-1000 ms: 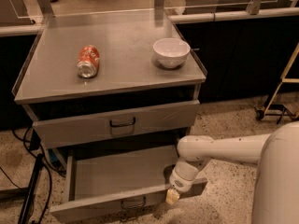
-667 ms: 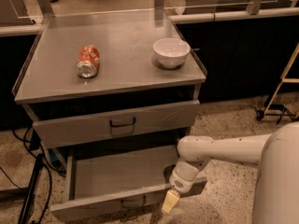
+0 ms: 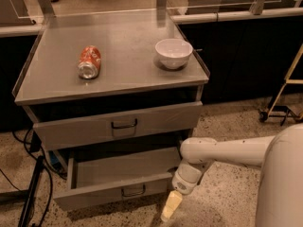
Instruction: Close middle drawer
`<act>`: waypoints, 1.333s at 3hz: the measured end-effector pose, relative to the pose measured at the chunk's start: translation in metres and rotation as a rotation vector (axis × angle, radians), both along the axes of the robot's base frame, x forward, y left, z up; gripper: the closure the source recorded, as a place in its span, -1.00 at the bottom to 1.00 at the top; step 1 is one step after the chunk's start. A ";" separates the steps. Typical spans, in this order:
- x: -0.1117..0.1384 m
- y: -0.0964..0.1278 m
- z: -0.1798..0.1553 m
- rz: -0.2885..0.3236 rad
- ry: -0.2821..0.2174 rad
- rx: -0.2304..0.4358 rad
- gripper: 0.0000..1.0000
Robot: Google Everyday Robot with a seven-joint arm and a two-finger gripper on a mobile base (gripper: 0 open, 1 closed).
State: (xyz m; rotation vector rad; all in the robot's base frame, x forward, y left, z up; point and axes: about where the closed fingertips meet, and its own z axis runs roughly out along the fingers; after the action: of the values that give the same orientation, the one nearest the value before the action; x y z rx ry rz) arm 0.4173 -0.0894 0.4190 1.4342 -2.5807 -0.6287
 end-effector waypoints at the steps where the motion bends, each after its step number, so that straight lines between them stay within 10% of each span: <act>1: 0.000 0.000 0.000 0.000 0.000 0.000 -0.47; 4: 0.011 0.002 0.012 -0.004 -0.035 -0.007 1.00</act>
Offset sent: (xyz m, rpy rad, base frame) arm 0.0000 0.0000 0.0000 0.0000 0.0000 0.0000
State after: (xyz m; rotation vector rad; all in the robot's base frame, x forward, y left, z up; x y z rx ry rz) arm 0.4284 -0.0877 0.4310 1.4504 -2.6102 -0.6002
